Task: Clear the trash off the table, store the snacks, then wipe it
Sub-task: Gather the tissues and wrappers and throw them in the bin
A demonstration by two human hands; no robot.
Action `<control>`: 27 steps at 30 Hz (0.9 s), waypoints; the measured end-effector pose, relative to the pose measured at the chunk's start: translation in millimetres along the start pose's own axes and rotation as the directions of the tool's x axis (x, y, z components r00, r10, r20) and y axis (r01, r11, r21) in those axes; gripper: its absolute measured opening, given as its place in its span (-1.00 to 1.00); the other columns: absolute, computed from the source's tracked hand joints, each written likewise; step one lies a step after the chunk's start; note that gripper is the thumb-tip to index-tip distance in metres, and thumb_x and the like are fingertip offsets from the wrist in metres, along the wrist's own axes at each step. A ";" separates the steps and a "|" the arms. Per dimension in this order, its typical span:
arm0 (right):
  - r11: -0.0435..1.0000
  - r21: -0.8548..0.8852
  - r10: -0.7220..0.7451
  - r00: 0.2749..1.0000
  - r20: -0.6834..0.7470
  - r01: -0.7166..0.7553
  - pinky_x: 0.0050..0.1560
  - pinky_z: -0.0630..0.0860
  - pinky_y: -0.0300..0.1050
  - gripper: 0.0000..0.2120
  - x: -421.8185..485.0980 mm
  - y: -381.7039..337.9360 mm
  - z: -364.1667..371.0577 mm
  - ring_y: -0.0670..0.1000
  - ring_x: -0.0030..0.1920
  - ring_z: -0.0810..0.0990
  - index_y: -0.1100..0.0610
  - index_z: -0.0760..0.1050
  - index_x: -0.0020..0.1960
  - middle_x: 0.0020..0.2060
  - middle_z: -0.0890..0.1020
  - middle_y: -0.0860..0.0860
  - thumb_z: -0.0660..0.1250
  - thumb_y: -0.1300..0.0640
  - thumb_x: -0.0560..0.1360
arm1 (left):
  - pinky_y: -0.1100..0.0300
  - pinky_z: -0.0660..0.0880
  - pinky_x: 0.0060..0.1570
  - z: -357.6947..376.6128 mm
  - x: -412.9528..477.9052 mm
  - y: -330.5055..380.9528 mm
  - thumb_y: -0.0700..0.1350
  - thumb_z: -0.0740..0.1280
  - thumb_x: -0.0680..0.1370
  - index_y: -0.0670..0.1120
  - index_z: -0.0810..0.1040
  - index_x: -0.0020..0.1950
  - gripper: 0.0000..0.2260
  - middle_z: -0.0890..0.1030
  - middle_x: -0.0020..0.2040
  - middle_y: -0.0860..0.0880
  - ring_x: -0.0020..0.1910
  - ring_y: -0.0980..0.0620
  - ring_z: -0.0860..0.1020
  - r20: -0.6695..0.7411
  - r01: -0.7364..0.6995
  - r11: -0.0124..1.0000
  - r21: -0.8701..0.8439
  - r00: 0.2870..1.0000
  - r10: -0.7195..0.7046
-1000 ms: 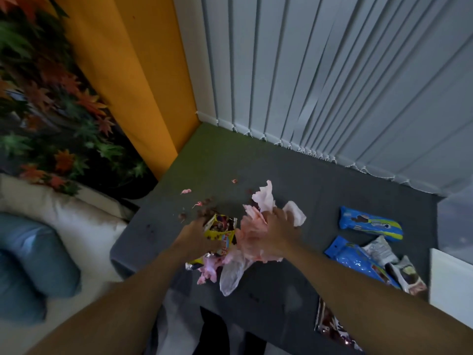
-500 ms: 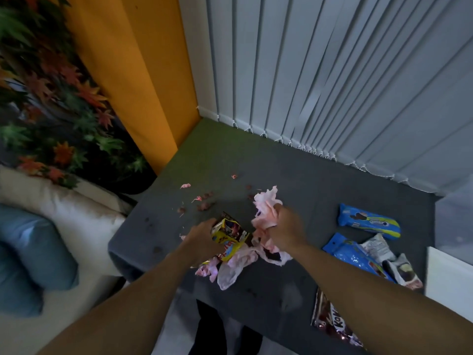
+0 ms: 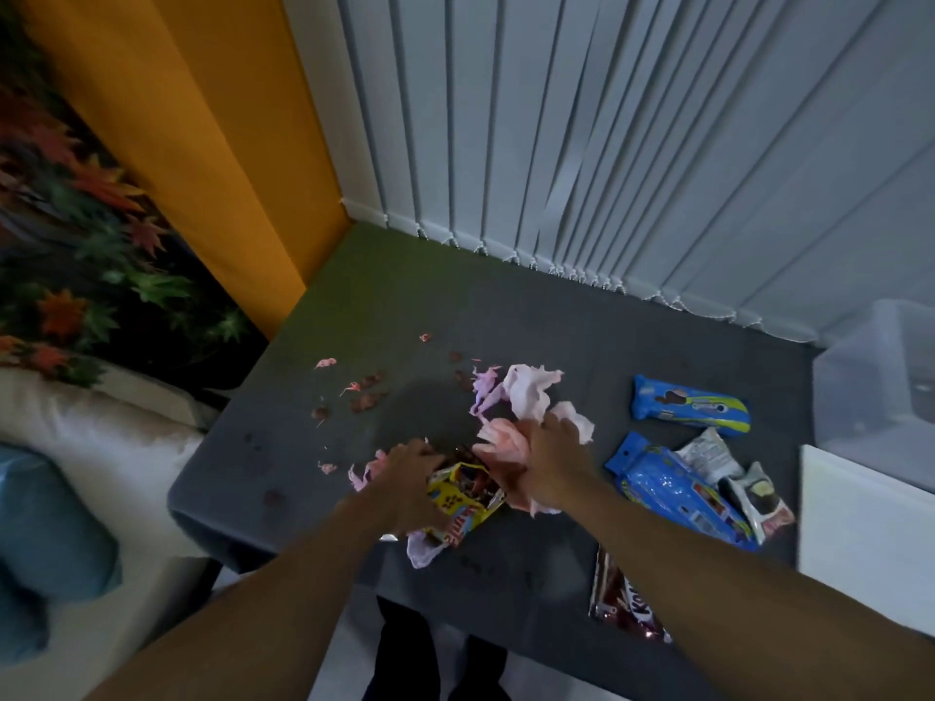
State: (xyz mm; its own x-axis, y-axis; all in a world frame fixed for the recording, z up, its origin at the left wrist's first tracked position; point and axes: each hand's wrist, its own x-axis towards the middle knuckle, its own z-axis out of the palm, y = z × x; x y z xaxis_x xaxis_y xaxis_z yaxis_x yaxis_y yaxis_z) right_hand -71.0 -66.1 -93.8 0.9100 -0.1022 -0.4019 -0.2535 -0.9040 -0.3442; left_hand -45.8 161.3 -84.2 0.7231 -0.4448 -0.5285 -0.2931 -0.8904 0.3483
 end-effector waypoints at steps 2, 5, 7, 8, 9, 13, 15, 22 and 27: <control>1.000 0.005 -0.021 0.999 -0.043 0.021 0.12 0.49 0.03 -0.41 -0.8 0.9 3.4 0.15 0.17 0.41 -0.07 0.48 0.24 0.09 0.48 0.06 0.51 -0.17 0.25 | 0.03 0.34 0.22 1.0 0.1 2.8 0.19 0.48 0.32 0.10 0.49 0.36 -0.38 0.44 0.26 -0.02 0.23 -0.09 0.38 0.022 0.008 0.995 0.101 1.000 -0.010; 0.994 0.084 -0.064 0.993 -0.100 0.072 0.03 0.52 -0.01 -0.64 -1.6 0.2 3.6 0.15 0.04 0.55 0.05 0.58 0.08 0.00 0.59 0.07 0.52 -0.03 0.34 | -0.03 0.41 0.17 3.1 0.2 8.9 0.13 0.42 0.36 0.04 0.57 0.19 -0.58 0.55 0.14 -0.05 0.15 -0.14 0.45 0.032 0.000 0.990 0.140 0.999 -0.004; 0.982 0.174 -0.053 0.990 -0.130 0.075 -0.10 0.55 -0.02 -0.76 -2.9 -0.7 0.6 0.15 -0.06 0.62 0.08 0.61 -0.02 -0.08 0.63 0.07 0.50 0.06 0.34 | 0.10 0.41 0.06 6.3 1.6 12.9 0.04 0.41 0.40 -0.05 0.59 0.12 -0.66 0.58 0.09 -0.08 0.10 -0.15 0.51 0.030 -0.019 0.998 0.066 0.999 0.017; 0.974 0.215 -0.044 0.987 -0.152 0.077 -0.16 0.54 -0.04 -0.78 -3.1 -0.6 -1.7 0.14 -0.10 0.62 0.09 0.61 -0.05 -0.11 0.64 0.06 0.48 0.07 0.33 | 0.13 0.38 -0.02 6.5 1.9 14.0 0.05 0.41 0.40 -0.06 0.60 0.09 -0.68 0.60 0.06 -0.07 0.06 -0.14 0.52 0.014 -0.022 0.998 0.059 1.000 0.021; 0.965 0.247 -0.043 0.983 -0.177 0.087 -0.21 0.51 -0.08 -0.79 -2.4 -0.2 -3.8 0.12 -0.14 0.63 0.08 0.61 -0.08 -0.15 0.64 0.04 0.45 0.05 0.31 | 0.11 0.36 -0.07 4.8 1.5 14.5 0.10 0.40 0.39 -0.03 0.59 0.06 -0.68 0.60 0.02 -0.04 0.03 -0.13 0.52 -0.016 -0.010 0.997 0.071 1.000 0.011; 0.943 0.302 -0.086 0.979 -0.183 0.140 -0.15 0.52 -0.11 -0.68 8.2 2.3 -6.0 0.03 -0.10 0.58 0.02 0.66 0.03 -0.06 0.52 -0.05 0.50 -0.02 0.30 | 0.00 0.48 0.08 -6.2 -0.6 7.8 0.14 0.44 0.36 0.00 0.59 0.04 -0.67 0.59 0.02 -0.05 0.06 -0.12 0.54 -0.099 0.063 0.997 -0.034 0.993 -0.066; 0.950 0.257 -0.129 0.973 -0.193 0.177 -0.02 0.50 -0.14 -0.62 18.8 2.2 -2.5 0.02 0.03 0.51 0.03 0.66 0.11 0.10 0.39 -0.03 0.54 -0.05 0.33 | 0.14 0.47 -0.06 -11.5 -2.3 0.4 0.08 0.48 0.34 -0.04 0.62 -0.02 -0.70 0.57 -0.09 -0.04 -0.01 -0.09 0.56 -0.164 0.082 0.990 -0.112 0.981 -0.100; 0.969 0.182 -0.165 0.986 -0.027 0.167 -0.07 0.45 -0.16 -0.26 42.7 -16.3 -10.2 -0.06 0.12 0.39 -0.26 0.21 0.36 0.18 0.31 -0.11 0.48 0.04 0.30 | 0.09 0.30 0.27 -8.5 -5.5 -24.6 0.10 0.49 0.33 -0.03 0.64 0.12 -0.59 0.44 0.21 -0.06 0.26 -0.10 0.37 -0.171 0.078 0.992 -0.101 0.981 -0.095; 0.965 -0.071 -0.251 0.967 0.035 0.253 -0.08 0.49 -0.08 -0.48 46.3 -23.5 -7.3 0.14 0.12 0.53 -0.02 0.45 0.35 0.11 0.55 0.04 0.40 0.19 0.41 | 0.10 0.52 -0.03 -14.1 -9.5 -19.8 -0.08 0.49 0.34 -0.14 0.65 0.00 -0.73 0.62 -0.03 -0.12 -0.01 -0.11 0.58 -0.188 0.062 0.970 -0.235 0.976 -0.108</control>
State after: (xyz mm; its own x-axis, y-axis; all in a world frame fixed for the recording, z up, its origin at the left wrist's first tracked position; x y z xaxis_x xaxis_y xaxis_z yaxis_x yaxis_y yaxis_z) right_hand -20.5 -52.6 -98.1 0.9323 0.1431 -0.3323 0.0093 -0.9276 -0.3735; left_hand -38.0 184.5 -75.1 0.8549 -0.3202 -0.4081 -0.0929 -0.8686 0.4868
